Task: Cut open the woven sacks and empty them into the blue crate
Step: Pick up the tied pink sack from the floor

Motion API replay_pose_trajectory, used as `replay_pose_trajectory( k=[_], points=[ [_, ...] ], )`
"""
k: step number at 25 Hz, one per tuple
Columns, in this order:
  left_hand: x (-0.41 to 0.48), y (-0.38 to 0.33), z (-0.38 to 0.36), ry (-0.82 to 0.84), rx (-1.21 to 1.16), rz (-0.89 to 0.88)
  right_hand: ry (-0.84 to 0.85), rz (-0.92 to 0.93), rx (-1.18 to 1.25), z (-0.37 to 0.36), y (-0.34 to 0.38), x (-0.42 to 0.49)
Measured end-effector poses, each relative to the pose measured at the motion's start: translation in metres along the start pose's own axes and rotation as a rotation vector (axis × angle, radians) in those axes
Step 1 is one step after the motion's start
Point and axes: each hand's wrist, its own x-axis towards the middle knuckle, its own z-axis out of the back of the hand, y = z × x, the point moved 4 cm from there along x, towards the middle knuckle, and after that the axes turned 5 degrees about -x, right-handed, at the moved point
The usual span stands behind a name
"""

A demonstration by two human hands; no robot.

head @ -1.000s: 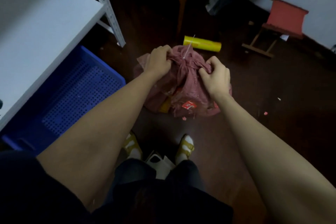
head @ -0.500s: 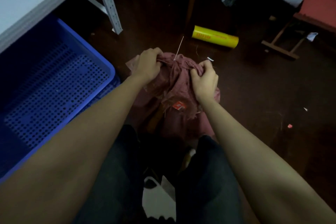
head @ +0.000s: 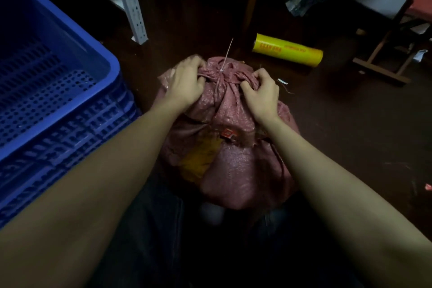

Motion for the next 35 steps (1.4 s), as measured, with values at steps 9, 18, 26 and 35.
replay_pose_trajectory(
  k=[9, 18, 26, 35],
  points=[
    [-0.046, -0.020, 0.037, -0.033, -0.043, -0.104, 0.172, -0.035, -0.203, 0.013, 0.027, -0.022],
    [-0.077, -0.011, 0.074, -0.032, -0.027, -0.099, 0.430, 0.117, -0.514, 0.006, 0.074, -0.051],
    [-0.131, 0.004, 0.129, -0.038, -0.096, -0.040, 0.514, 0.198, -0.591, -0.010, 0.108, -0.113],
    [-0.176, 0.043, 0.204, -0.218, -0.305, 0.135, 0.495, 0.215, -0.625, -0.008, 0.160, -0.131]
  ],
)
